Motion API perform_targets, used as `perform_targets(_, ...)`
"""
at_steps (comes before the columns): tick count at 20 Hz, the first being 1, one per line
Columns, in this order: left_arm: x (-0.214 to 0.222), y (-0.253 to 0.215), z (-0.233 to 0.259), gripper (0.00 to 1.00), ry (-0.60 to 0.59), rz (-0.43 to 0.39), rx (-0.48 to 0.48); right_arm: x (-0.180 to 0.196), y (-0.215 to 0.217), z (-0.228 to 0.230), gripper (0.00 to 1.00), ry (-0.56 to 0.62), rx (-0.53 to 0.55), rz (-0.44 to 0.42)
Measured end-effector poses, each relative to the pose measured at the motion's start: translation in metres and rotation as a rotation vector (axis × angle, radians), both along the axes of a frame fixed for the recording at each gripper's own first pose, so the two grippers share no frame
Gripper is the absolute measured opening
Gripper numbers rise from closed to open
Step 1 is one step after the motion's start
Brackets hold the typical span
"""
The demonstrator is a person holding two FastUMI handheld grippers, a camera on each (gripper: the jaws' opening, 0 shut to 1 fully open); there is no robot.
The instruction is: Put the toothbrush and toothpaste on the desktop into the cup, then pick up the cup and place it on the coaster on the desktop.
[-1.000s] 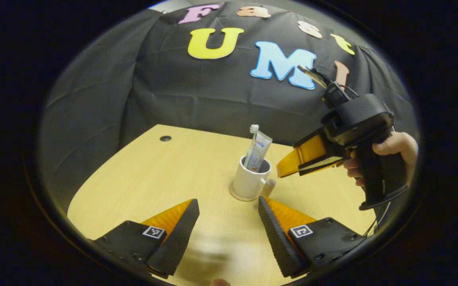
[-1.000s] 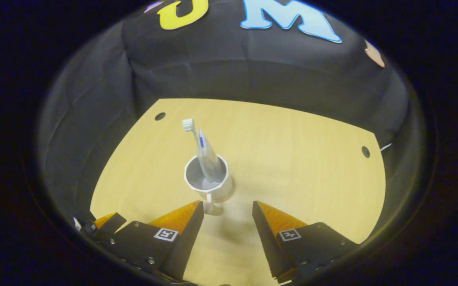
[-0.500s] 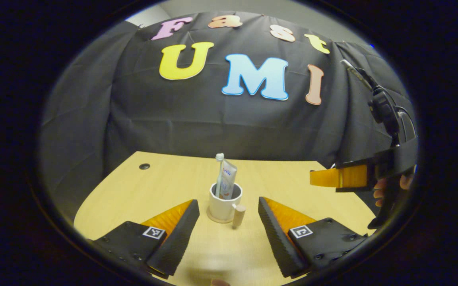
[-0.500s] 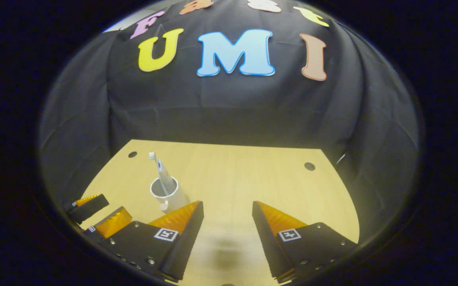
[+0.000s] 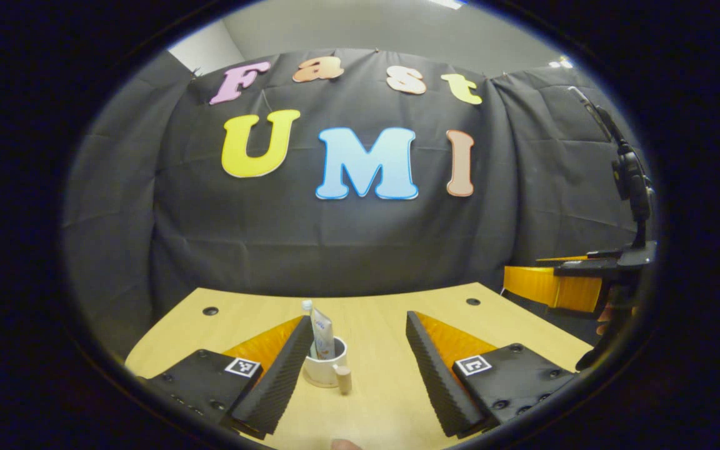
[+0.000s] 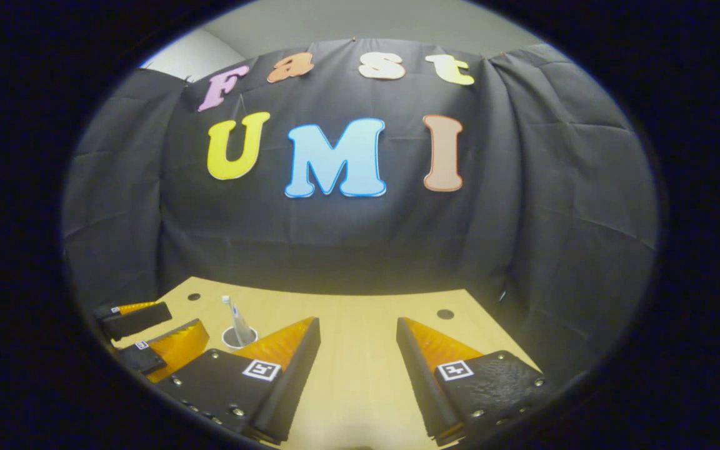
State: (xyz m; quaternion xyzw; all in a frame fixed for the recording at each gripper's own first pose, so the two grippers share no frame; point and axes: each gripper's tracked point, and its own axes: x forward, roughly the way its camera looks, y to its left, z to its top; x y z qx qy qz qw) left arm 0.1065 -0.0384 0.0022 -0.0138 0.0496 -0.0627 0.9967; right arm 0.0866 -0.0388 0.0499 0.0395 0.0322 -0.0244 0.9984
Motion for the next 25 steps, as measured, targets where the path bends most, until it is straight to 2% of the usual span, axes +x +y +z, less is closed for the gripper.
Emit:
perform_targets(1,-0.001,-0.001,0.007,0.94,-0.027,-0.001,0.001,-0.006,0.002,0.004,0.76,-0.029,-0.018,-0.002)
perform_targets(2,-0.001,-0.003,0.014,0.96,-0.054,0.001,0.002,-0.011,0.005,0.007,0.90,-0.053,-0.034,-0.005)
perform_targets(3,-0.002,-0.005,0.020,0.96,-0.076,0.002,0.003,-0.016,0.003,0.007,0.95,-0.066,-0.047,-0.014)
perform_targets(4,-0.002,-0.006,0.025,0.94,-0.095,0.009,0.004,-0.021,0.002,0.006,0.92,-0.077,-0.055,-0.017)
perform_targets(5,-0.004,-0.007,0.027,0.96,-0.108,0.018,0.006,-0.025,0.004,0.004,0.92,-0.078,-0.062,-0.012)
perform_targets(9,-0.011,-0.014,0.036,0.96,-0.148,0.051,0.010,-0.038,0.002,0.009,0.92,-0.135,-0.081,0.004)
perform_targets(10,-0.011,-0.015,0.038,0.94,-0.152,0.063,0.019,-0.041,0.000,0.012,0.92,-0.156,-0.074,0.006)
perform_targets(15,-0.016,-0.020,0.038,0.96,-0.150,0.091,0.009,-0.048,-0.004,0.020,0.92,-0.184,-0.042,0.030)
perform_targets(17,-0.023,-0.020,0.041,0.94,-0.155,0.095,0.020,-0.051,-0.011,0.026,0.92,-0.206,-0.037,0.010)
perform_targets(19,-0.026,-0.019,0.043,0.99,-0.151,0.092,0.042,-0.050,-0.012,0.020,0.94,-0.185,-0.020,-0.010)
perform_targets(21,-0.028,-0.017,0.046,0.94,-0.152,0.089,0.050,-0.052,-0.007,0.013,0.92,-0.157,-0.004,-0.006)
perform_targets(24,-0.028,-0.016,0.030,0.94,-0.099,0.079,0.055,-0.054,-0.012,0.010,0.92,-0.152,-0.010,-0.055)
perform_targets(25,-0.028,-0.015,0.027,0.96,-0.093,0.079,0.061,-0.056,-0.011,0.009,0.92,-0.155,-0.014,-0.062)
